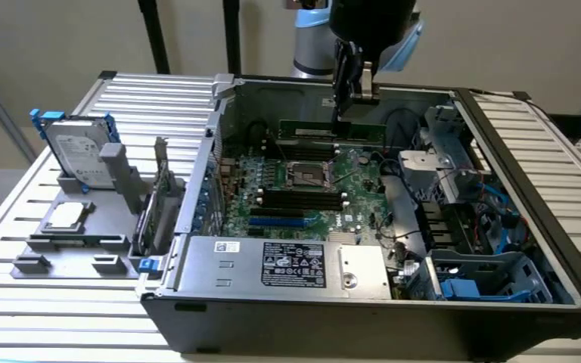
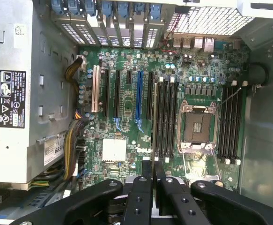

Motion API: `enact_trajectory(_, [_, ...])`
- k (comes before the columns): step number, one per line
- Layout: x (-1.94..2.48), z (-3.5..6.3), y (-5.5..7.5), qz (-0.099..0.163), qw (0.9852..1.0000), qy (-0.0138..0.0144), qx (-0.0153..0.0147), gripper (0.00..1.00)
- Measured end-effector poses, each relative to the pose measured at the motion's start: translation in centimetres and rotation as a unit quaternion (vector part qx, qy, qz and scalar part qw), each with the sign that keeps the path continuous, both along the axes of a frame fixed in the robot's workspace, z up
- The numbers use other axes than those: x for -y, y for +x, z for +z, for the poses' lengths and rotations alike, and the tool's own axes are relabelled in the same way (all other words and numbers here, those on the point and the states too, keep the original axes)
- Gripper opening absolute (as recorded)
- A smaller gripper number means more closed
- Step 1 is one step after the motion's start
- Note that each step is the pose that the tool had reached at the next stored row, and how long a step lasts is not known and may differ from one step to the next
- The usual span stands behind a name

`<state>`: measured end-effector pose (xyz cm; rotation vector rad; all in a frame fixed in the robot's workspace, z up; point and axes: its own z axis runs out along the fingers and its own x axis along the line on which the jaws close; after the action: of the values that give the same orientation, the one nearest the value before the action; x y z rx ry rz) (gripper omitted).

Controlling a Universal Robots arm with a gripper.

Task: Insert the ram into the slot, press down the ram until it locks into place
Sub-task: 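Insert the ram into the slot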

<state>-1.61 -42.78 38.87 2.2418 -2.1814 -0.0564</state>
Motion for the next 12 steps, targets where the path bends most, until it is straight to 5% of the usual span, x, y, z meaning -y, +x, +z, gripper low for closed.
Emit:
enact_trajectory(6, [-0.56, -1.10, -2.5, -0.001, 1.0000, 0.0000, 0.0029, 0.13])
enact_trajectory(12, [-1.75, -2.19, -2.8, -0.001, 1.0000, -0.0001, 0.0030, 0.13])
